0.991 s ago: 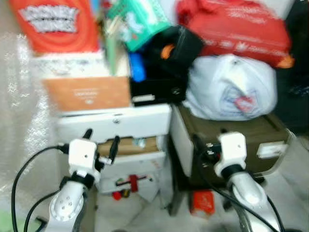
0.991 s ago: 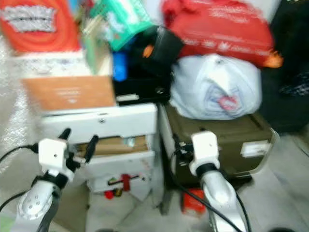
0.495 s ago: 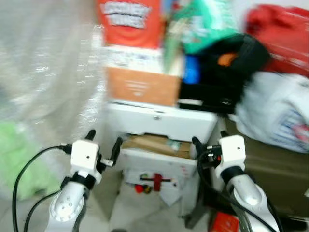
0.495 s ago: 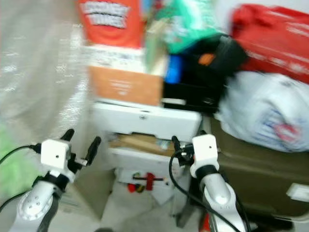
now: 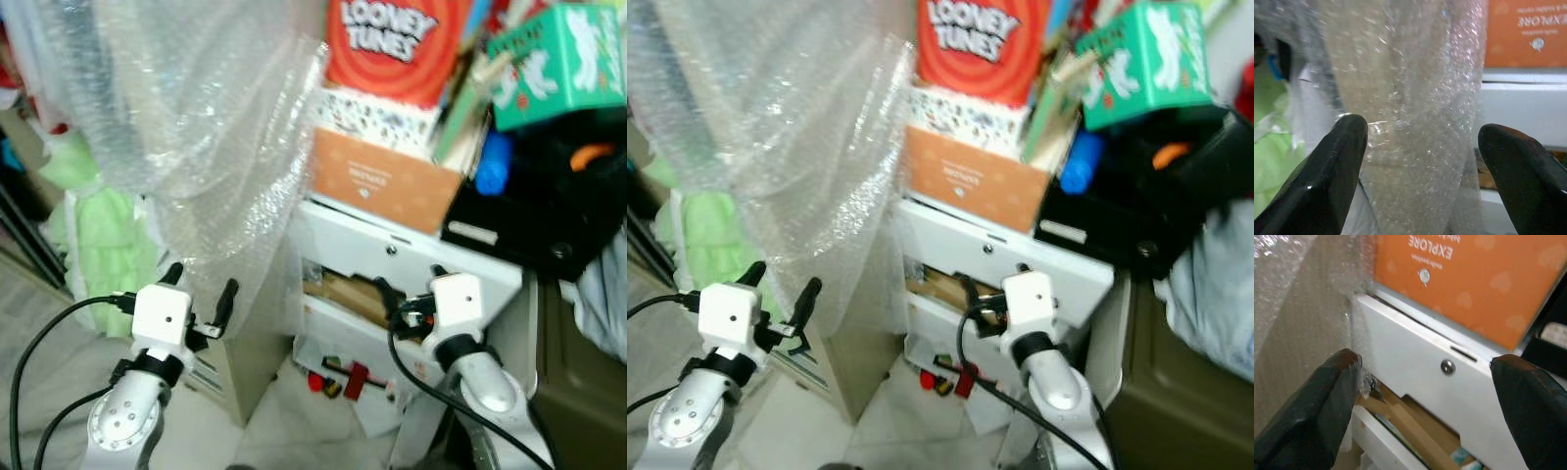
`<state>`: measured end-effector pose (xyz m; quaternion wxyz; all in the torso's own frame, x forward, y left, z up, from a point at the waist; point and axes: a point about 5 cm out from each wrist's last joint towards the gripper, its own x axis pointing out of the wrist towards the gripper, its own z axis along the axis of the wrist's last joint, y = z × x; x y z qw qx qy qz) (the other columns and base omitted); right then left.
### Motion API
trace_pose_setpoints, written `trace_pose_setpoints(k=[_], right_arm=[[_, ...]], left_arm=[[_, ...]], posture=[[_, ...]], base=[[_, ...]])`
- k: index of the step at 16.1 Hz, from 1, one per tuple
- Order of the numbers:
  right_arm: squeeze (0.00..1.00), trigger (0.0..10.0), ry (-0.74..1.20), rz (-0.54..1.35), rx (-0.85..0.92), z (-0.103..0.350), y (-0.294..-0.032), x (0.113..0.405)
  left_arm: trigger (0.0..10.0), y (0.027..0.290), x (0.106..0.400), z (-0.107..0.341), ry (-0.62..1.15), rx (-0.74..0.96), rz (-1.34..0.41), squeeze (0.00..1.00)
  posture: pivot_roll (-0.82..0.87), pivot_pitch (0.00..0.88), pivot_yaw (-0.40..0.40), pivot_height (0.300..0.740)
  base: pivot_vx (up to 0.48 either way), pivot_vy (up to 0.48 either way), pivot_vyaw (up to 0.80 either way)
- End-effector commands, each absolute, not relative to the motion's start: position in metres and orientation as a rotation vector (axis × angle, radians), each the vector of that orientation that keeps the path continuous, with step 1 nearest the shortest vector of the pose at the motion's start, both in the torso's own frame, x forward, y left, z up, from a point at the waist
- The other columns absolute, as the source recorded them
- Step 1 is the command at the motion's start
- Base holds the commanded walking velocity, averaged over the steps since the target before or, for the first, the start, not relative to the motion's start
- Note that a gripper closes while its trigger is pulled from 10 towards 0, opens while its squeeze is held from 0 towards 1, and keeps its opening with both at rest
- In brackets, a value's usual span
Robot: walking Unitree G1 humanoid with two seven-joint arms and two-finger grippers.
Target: Clean up the room
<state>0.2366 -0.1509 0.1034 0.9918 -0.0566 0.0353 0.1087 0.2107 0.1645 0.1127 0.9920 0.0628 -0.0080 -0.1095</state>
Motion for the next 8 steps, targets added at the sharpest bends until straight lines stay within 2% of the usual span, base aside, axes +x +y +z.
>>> trace_pose_setpoints(k=[1, 8], right_arm=[[0.00, 10.0, 0.069, 0.203, -0.124, 0.1054, -0.1565, 0.2359], [0.00, 10.0, 0.067, 0.196, -0.124, 0.1063, -0.1594, 0.2374]], left_arm=[[10.0, 0.1588, 0.2047, 0.1111, -0.003, 0.107, -0.247, 0.00], [10.0, 0.1637, 0.1960, 0.1091, 0.025, 0.090, -0.202, 0.00]], posture=[[0.05, 0.000, -0.059, 0.740], [0.06, 0.000, -0.065, 0.740]], base=[[0.000, 0.000, 0.80], [0.000, 0.000, 0.80]])
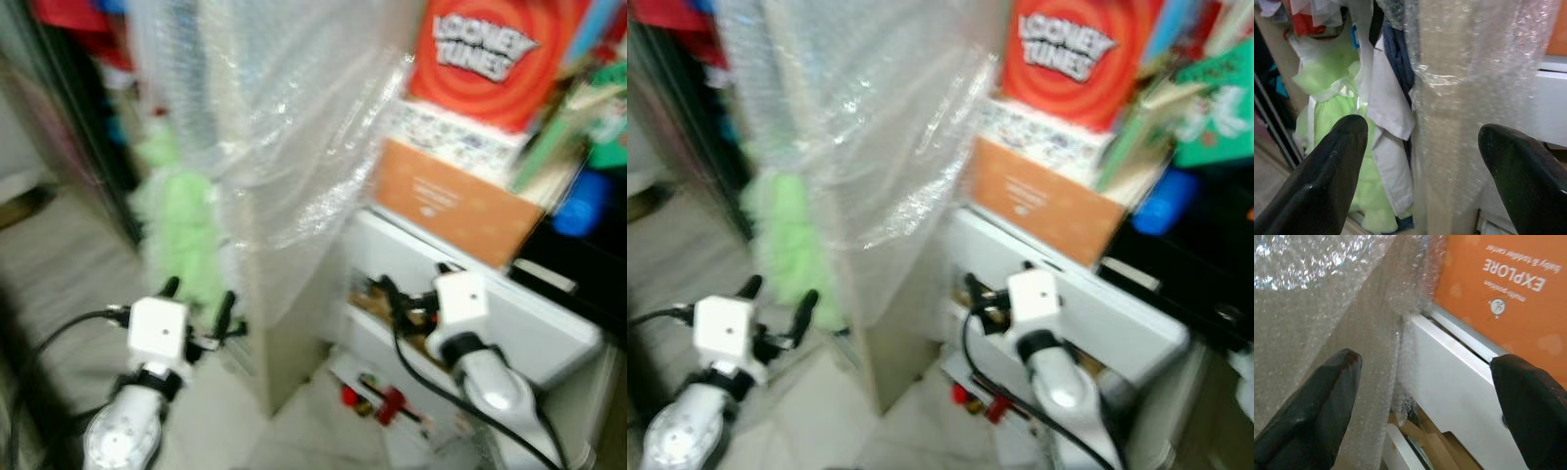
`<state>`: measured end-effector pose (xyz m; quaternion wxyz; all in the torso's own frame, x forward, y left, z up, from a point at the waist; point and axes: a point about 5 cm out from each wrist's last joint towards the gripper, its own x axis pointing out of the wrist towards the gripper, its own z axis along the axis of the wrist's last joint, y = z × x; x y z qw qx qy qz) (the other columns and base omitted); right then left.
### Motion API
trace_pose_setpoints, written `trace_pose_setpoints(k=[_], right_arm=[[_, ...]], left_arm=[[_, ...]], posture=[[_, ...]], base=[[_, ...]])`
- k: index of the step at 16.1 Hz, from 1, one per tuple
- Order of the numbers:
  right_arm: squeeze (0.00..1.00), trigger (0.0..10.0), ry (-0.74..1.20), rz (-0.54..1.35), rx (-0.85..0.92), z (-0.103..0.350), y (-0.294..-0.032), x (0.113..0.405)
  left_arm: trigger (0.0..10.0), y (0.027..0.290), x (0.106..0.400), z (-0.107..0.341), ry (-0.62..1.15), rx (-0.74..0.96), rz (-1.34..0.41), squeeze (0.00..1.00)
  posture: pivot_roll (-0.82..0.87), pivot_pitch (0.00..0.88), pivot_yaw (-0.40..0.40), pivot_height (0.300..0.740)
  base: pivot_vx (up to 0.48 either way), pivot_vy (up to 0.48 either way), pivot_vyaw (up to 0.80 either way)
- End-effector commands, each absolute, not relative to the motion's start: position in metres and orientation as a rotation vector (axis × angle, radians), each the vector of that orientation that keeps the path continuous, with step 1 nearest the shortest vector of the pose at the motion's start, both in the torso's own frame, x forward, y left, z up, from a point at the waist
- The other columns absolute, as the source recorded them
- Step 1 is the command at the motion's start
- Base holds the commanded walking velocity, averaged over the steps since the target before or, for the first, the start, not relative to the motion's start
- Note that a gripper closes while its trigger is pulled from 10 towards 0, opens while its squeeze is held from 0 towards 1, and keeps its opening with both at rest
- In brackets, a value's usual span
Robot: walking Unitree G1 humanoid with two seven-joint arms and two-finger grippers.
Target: Clean up the room
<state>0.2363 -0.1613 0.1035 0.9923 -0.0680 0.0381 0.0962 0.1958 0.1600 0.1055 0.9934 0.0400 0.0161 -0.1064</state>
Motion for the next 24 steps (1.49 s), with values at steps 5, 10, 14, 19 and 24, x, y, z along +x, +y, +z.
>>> trace_pose_setpoints(k=[5, 10, 14, 19, 24], right_arm=[[0.00, 10.0, 0.080, 0.188, -0.095, 0.104, -0.159, 0.241], [0.00, 10.0, 0.122, 0.165, -0.050, 0.104, -0.165, 0.231], [0.00, 10.0, 0.183, 0.112, -0.018, 0.098, -0.176, 0.216], [0.00, 10.0, 0.198, 0.090, -0.003, 0.094, -0.181, 0.214], [0.00, 10.0, 0.211, 0.097, 0.009, 0.093, -0.183, 0.211]], left_arm=[[10.0, 0.164, 0.197, 0.109, 0.031, 0.082, -0.201, 0.00], [10.0, 0.168, 0.192, 0.106, 0.063, 0.053, -0.139, 0.00], [10.0, 0.175, 0.186, 0.102, 0.091, 0.035, -0.081, 0.00], [10.0, 0.175, 0.186, 0.101, 0.098, 0.033, -0.082, 0.00], [10.0, 0.175, 0.185, 0.100, 0.106, 0.032, -0.093, 0.00]], posture=[[0.05, 0.000, -0.058, 0.740], [0.05, 0.000, -0.052, 0.740], [0.05, 0.000, -0.055, 0.740], [0.04, 0.000, -0.052, 0.740], [0.04, 0.000, -0.047, 0.740]], base=[[0.000, 0.000, 0.80], [0.000, 0.000, 0.80], [0.000, 0.000, 0.80], [0.000, 0.000, 0.80], [0.000, 0.000, 0.80]])
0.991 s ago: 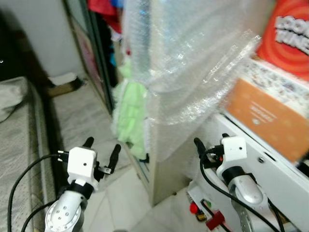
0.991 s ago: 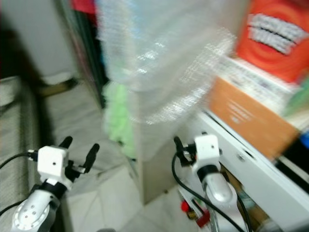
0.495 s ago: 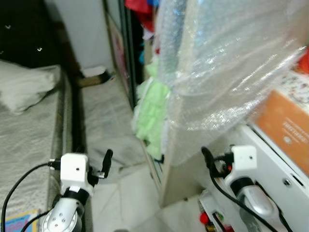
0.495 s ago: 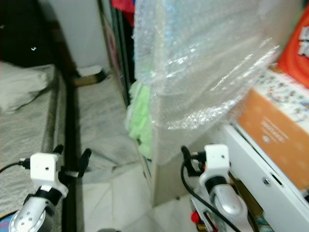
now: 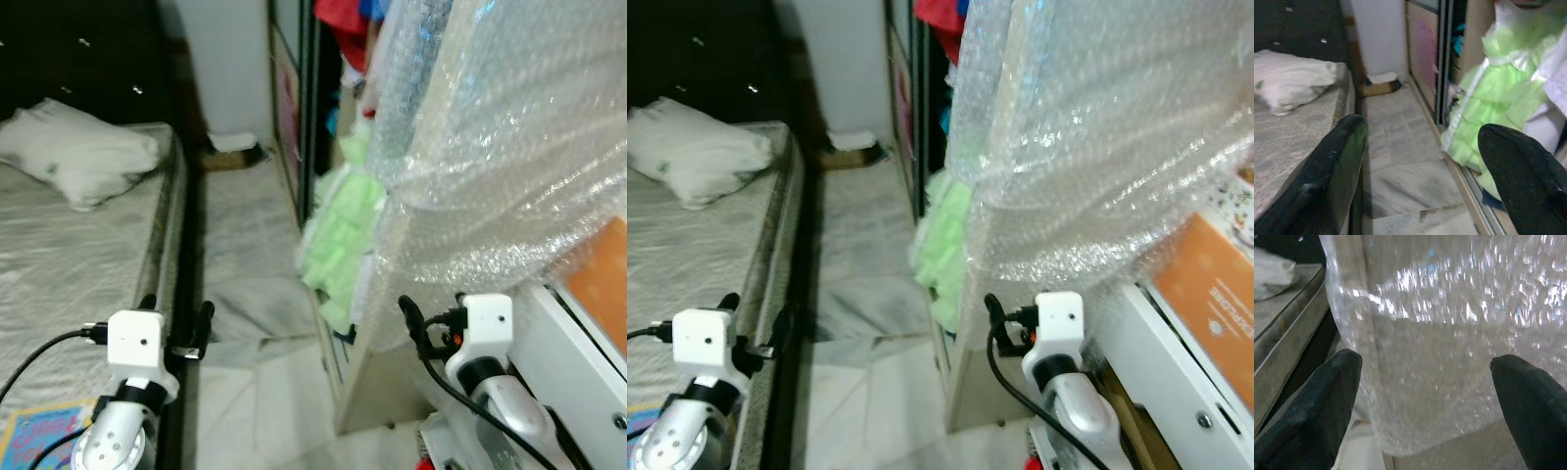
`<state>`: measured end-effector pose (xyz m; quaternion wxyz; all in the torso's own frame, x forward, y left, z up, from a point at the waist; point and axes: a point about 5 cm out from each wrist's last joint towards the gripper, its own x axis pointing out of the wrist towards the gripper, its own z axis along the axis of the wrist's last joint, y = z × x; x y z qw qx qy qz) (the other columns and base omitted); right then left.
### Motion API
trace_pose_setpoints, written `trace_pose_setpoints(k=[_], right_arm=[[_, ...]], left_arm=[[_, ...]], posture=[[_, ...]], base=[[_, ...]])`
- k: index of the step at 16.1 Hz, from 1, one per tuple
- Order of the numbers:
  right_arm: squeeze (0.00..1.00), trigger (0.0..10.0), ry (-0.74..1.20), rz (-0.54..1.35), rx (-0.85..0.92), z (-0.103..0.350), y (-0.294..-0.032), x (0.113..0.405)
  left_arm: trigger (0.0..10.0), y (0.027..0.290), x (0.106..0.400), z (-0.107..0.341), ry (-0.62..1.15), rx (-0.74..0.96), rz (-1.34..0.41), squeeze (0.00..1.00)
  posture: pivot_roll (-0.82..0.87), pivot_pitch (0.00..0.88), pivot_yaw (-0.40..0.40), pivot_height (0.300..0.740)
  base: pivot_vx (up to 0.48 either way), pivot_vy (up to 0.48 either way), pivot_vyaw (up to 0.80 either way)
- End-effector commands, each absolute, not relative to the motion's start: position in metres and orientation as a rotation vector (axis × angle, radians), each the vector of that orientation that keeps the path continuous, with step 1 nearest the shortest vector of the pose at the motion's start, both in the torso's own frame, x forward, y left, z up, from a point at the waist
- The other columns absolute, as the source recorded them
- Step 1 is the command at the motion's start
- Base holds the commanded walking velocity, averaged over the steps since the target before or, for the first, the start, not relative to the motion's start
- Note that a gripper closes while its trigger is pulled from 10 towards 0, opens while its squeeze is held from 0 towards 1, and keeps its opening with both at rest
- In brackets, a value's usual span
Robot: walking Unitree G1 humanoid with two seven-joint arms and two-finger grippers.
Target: Clean up the room
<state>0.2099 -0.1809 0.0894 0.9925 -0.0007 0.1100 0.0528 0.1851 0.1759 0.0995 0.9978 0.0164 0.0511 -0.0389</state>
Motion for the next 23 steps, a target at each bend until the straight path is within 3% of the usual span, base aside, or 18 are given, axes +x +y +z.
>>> trace_pose_setpoints(k=[1, 23], right_arm=[[0.00, 10.0, 0.216, 0.101, 0.012, 0.092, -0.183, 0.211], [0.00, 10.0, 0.250, 0.155, 0.031, 0.075, -0.181, 0.210]], left_arm=[[10.0, 0.175, 0.185, 0.099, 0.108, 0.030, -0.096, 0.00], [10.0, 0.169, 0.186, 0.102, 0.098, 0.029, -0.113, 0.00]], posture=[[0.04, 0.000, -0.047, 0.740], [0.05, 0.000, -0.059, 0.740]], base=[[0.000, 0.000, 0.80], [0.000, 0.000, 0.80]])
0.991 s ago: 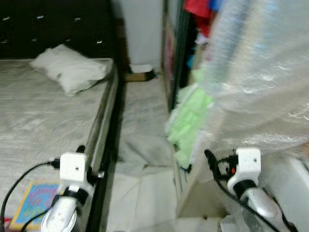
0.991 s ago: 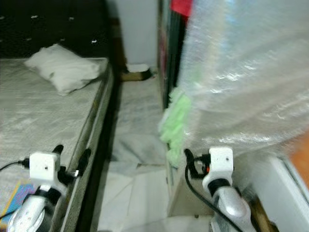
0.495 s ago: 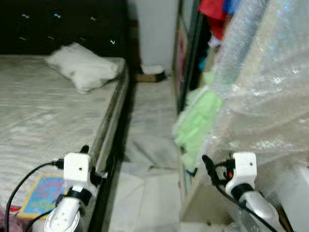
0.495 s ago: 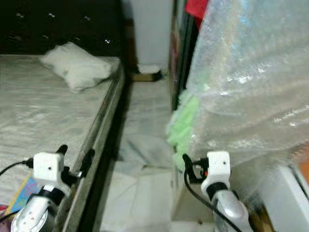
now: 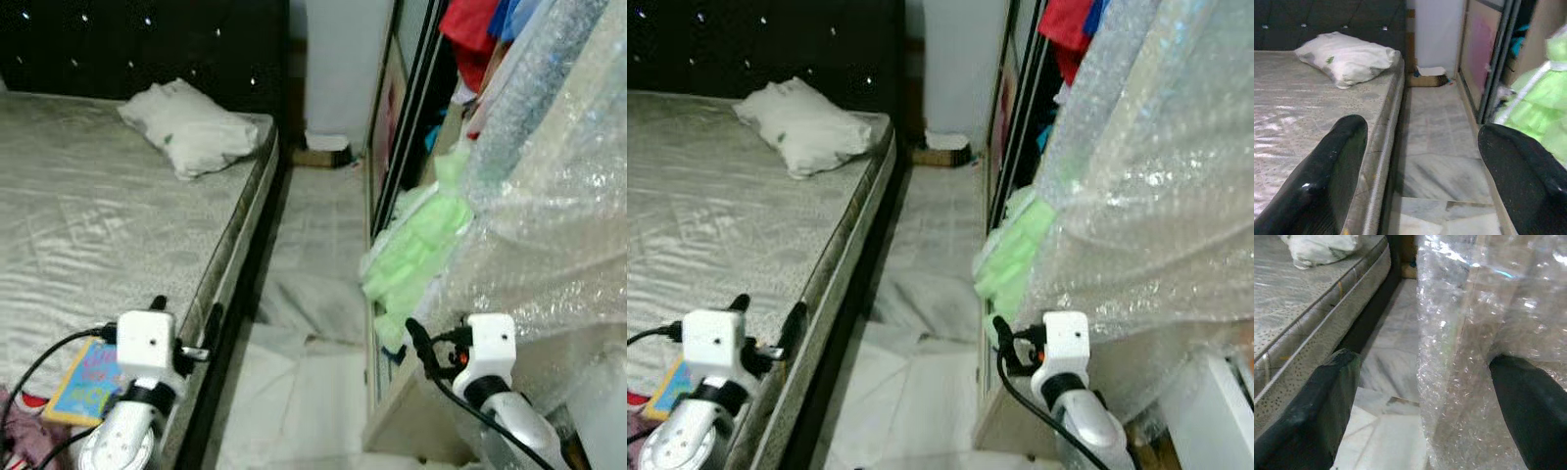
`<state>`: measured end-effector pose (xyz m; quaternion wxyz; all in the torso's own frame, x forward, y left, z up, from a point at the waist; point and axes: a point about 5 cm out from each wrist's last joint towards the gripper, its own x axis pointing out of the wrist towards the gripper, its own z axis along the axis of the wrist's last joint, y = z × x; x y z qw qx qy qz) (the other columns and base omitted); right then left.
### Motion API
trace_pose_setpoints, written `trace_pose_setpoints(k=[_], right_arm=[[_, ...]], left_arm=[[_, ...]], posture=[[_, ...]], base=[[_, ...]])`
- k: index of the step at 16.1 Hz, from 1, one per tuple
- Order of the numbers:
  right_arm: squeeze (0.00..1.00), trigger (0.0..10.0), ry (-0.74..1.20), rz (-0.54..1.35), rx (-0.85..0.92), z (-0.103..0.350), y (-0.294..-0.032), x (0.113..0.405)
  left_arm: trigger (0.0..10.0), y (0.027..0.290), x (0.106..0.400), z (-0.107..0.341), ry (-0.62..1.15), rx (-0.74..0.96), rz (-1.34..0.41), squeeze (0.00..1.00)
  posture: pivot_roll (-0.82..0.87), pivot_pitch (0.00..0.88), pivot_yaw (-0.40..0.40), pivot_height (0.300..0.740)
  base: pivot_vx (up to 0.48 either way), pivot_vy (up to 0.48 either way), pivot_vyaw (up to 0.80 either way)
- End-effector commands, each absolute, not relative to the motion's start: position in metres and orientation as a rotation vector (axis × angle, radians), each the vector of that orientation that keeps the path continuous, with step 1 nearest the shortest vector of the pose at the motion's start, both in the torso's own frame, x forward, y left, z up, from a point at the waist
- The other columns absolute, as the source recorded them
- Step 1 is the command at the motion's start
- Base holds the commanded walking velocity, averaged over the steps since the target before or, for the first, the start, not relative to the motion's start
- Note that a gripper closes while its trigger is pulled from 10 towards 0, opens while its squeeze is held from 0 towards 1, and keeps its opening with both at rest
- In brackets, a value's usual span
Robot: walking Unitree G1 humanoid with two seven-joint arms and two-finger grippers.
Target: Clean up the room
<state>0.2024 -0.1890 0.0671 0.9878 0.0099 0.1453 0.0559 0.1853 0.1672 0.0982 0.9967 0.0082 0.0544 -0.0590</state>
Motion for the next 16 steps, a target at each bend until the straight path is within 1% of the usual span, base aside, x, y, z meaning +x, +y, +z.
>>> trace_pose_setpoints(k=[1, 2, 11, 13, 16], right_arm=[[0.00, 10.0, 0.247, 0.157, 0.031, 0.077, -0.180, 0.209], [0.00, 10.0, 0.247, 0.157, 0.031, 0.077, -0.180, 0.209], [0.00, 10.0, 0.240, 0.149, 0.045, 0.084, -0.176, 0.214], [0.00, 10.0, 0.229, 0.151, 0.046, 0.093, -0.173, 0.215], [0.00, 10.0, 0.202, 0.157, 0.046, 0.112, -0.166, 0.211]], left_arm=[[10.0, 0.169, 0.187, 0.102, 0.098, 0.030, -0.113, 0.00], [10.0, 0.169, 0.187, 0.102, 0.098, 0.030, -0.113, 0.00], [10.0, 0.168, 0.189, 0.103, 0.107, 0.041, -0.114, 0.00], [10.0, 0.168, 0.190, 0.102, 0.110, 0.041, -0.117, 0.00], [10.0, 0.167, 0.190, 0.102, 0.112, 0.040, -0.120, 0.00]], posture=[[0.05, 0.000, -0.059, 0.740], [0.05, 0.000, -0.059, 0.740], [0.05, 0.000, -0.058, 0.740], [0.05, 0.000, -0.057, 0.740], [0.05, 0.000, -0.057, 0.740]], base=[[0.000, 0.000, 0.59], [0.000, 0.000, 0.59], [0.000, 0.000, 0.00], [0.000, 0.000, 0.00], [-0.251, 0.000, 0.00]])
